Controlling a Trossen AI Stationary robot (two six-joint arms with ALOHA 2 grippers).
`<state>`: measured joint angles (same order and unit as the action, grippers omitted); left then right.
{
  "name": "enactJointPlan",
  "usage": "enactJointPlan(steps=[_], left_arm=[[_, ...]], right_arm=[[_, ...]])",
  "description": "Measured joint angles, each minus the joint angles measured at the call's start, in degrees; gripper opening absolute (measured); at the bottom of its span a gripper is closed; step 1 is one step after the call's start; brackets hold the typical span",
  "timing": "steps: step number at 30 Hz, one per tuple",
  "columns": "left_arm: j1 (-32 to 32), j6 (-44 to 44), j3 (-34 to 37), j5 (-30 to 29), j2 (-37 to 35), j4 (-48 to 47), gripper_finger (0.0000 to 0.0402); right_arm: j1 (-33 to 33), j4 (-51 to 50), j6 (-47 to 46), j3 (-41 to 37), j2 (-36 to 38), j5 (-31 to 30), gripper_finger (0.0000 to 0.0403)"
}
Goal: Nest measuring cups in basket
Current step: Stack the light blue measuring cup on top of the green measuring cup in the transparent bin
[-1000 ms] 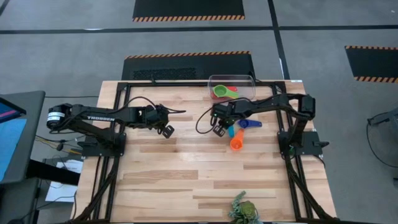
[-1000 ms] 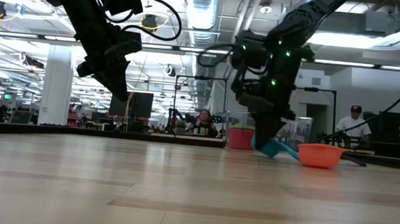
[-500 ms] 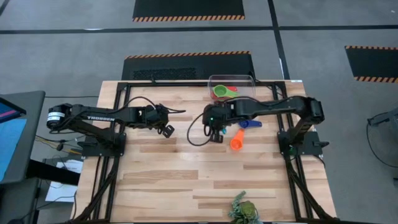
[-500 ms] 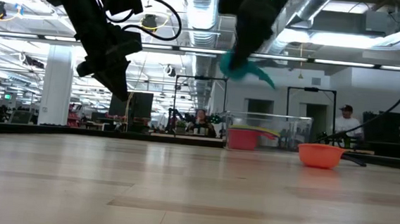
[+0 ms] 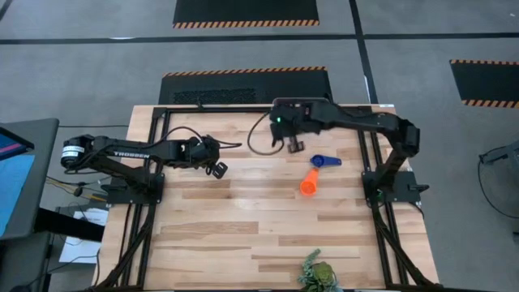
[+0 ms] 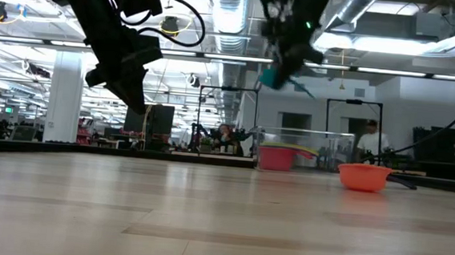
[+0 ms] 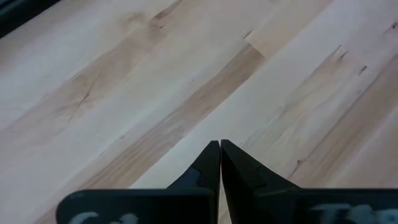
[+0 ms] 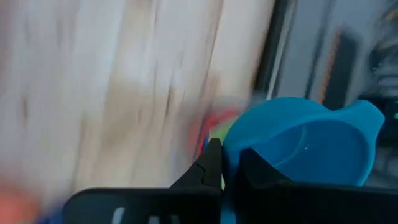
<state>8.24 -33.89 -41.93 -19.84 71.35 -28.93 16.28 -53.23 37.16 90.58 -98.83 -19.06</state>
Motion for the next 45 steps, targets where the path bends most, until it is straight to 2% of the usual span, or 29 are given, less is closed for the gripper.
enactJointPlan(steps=[4,9,13,17,21,26,35,40,45], left_arm=[[-0.4,0.0,0.0,0.0,0.0,0.1,0.0000],[-0.5,-1.2,0.0,0.0,0.0,0.2,0.0000],[-0.5,-1.5,0.0,-0.2,0.0,0.2,0.0000],[-0.5,-2.3,0.0,-0.5,0.0,0.2,0.0000],[-0.5,-2.9,0.0,-1.0,0.0,0.2,0.0000],[-0.5,-3.6,0.0,-1.0,0.0,0.2,0.0000],[-0.6,-5.6,0.0,-0.5,0.0,0.2,0.0000],[-0.6,-6.0,0.0,-0.1,0.0,0.2,0.0000],[-0.6,-5.8,0.0,-0.1,0.0,0.2,0.0000]], right_arm=[[6.5,-0.4,6.7,0.0,-1.8,2.5,0.0016],[13.4,1.0,7.0,0.1,-1.8,15.4,0.0016],[16.2,0.3,8.0,0.1,-1.8,17.3,0.0016],[18.2,0.5,9.3,0.1,-1.8,22.3,0.0018],[18.7,2.8,13.9,0.1,-1.8,23.2,0.0016],[19.2,0.8,18.4,0.1,-2.0,25.9,0.0015],[19.8,0.6,18.2,0.0,-8.3,25.6,0.0019],[20.1,1.5,18.7,0.1,-9.3,25.0,0.0016],[20.2,1.8,19.8,0.1,-9.3,25.0,0.0031]])
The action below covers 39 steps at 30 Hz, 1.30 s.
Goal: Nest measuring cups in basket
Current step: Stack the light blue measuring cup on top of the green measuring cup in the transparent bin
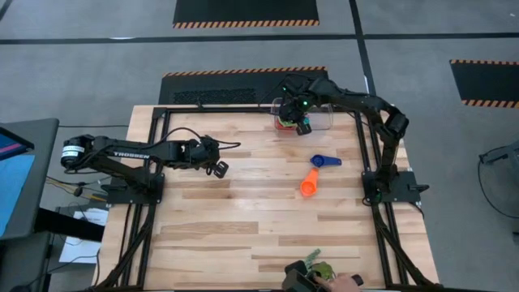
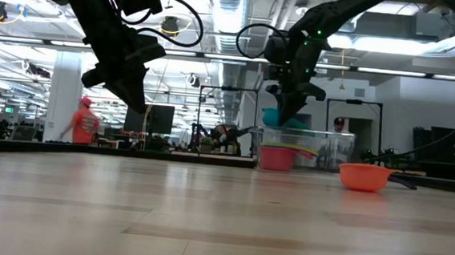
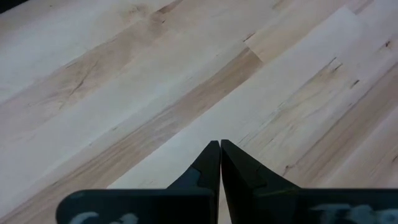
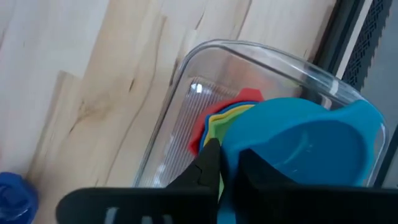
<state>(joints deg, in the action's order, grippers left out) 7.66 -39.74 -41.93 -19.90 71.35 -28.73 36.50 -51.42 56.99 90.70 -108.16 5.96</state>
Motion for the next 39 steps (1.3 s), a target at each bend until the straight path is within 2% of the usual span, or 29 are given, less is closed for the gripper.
enactJointPlan(steps=[7,14,26,34,39], left_arm=[[0.0,0.0,0.0,0.0,0.0,0.0,0.0000],[0.0,-0.3,0.0,0.0,0.0,0.0,0.0000],[0.0,-0.6,0.0,0.1,0.0,0.0,0.0000],[0.0,-0.6,0.0,1.3,0.0,0.0,0.0000],[0.0,-1.5,0.0,1.6,0.0,0.0,0.0000]], right_arm=[[0.5,0.2,0.1,0.0,0.0,0.0,0.0054],[0.4,1.1,0.1,0.0,0.0,-2.9,0.0057],[0.4,1.0,0.1,0.0,0.0,-3.6,0.0060],[0.4,0.9,0.0,0.0,0.0,-3.7,0.0106],[0.4,0.9,-0.1,0.0,0.0,-8.2,0.0134]])
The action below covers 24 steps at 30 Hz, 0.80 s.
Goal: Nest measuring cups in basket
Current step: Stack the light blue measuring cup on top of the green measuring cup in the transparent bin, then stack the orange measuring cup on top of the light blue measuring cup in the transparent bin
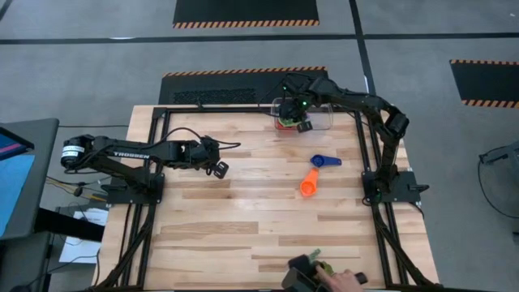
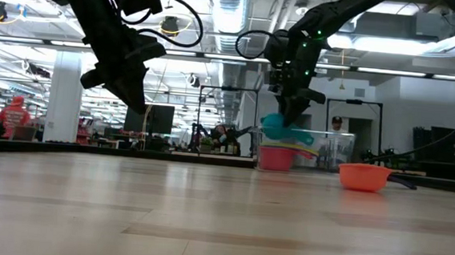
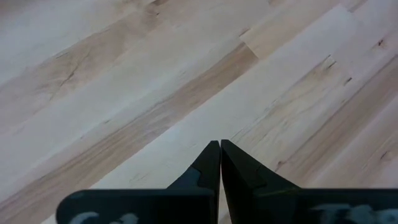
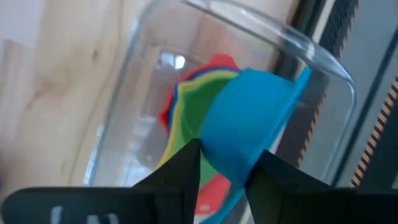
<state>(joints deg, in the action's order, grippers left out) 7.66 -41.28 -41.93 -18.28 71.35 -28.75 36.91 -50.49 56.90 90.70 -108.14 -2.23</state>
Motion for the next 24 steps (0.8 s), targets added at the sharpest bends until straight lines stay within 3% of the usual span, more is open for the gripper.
enactJointPlan(steps=[8,24], left_arm=[[0.0,-0.1,0.0,0.0,0.0,0.0,0.0000],[0.0,-0.1,0.0,0.0,0.0,0.0,0.0000]], right_arm=[[1.1,0.0,-4.8,0.0,0.0,-2.5,0.0153],[0.7,-2.1,-8.9,0.0,0.0,-2.4,0.0146]])
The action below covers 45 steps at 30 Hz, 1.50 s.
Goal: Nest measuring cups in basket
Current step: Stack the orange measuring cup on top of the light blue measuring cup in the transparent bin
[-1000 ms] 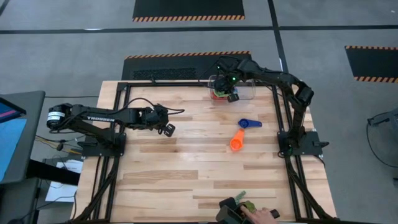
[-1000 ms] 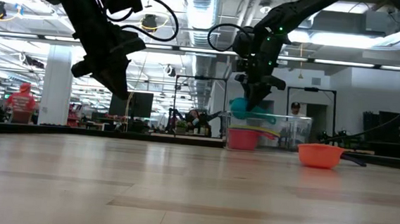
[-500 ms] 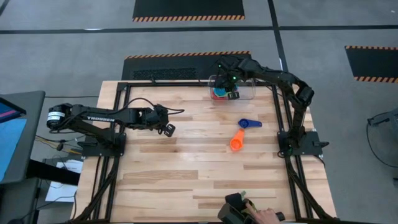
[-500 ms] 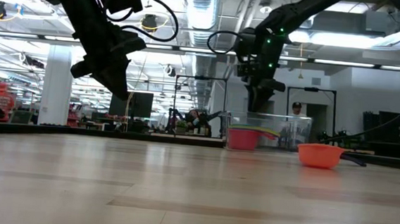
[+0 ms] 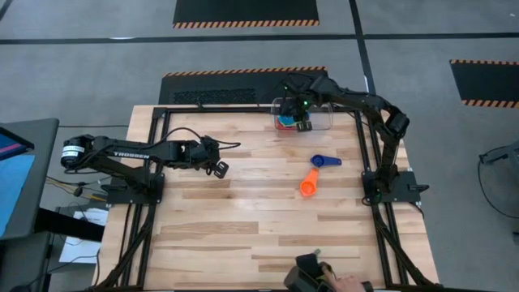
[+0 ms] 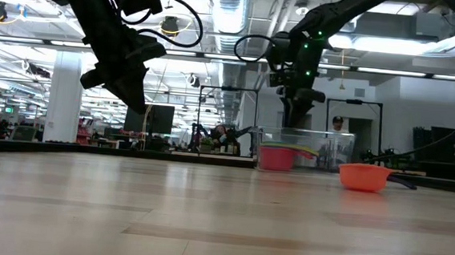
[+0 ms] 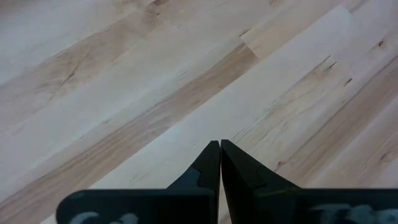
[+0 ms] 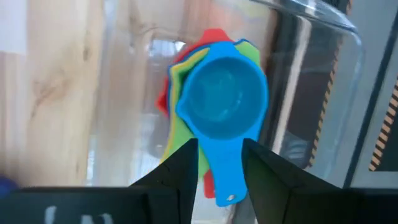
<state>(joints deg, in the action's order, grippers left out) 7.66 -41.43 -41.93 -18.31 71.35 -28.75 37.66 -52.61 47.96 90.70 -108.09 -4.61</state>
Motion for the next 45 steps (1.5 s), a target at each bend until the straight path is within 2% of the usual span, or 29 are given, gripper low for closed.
enactJointPlan(steps=[8,17,29,33,39,42,45], left_arm=[[0.0,0.1,0.0,0.0,0.0,0.0,0.0000],[0.0,0.2,0.0,-0.1,0.0,0.0,0.0000],[0.0,0.2,0.0,-0.1,0.0,0.0,0.0000],[0.0,0.2,0.0,-0.1,0.0,0.0,0.0000],[0.0,0.2,0.0,-0.1,0.0,0.0,0.0000],[0.0,0.2,0.0,-0.1,0.0,0.0,0.0000],[0.0,0.2,0.0,-0.3,0.0,0.0,0.0000]], right_arm=[[1.6,-3.2,-7.0,0.0,0.9,-0.1,0.0122],[1.8,-11.4,-18.8,6.5,6.2,-1.7,0.0119],[1.9,-13.3,-19.9,6.6,17.6,-1.7,0.0118],[1.9,-14.0,-23.9,6.6,20.1,-1.6,0.0118],[2.1,-21.9,-25.4,6.5,21.7,-0.8,0.0118],[3.7,-25.6,-25.9,5.6,21.8,4.8,0.0118],[4.5,-26.3,-27.9,1.2,21.6,16.8,0.0118]])
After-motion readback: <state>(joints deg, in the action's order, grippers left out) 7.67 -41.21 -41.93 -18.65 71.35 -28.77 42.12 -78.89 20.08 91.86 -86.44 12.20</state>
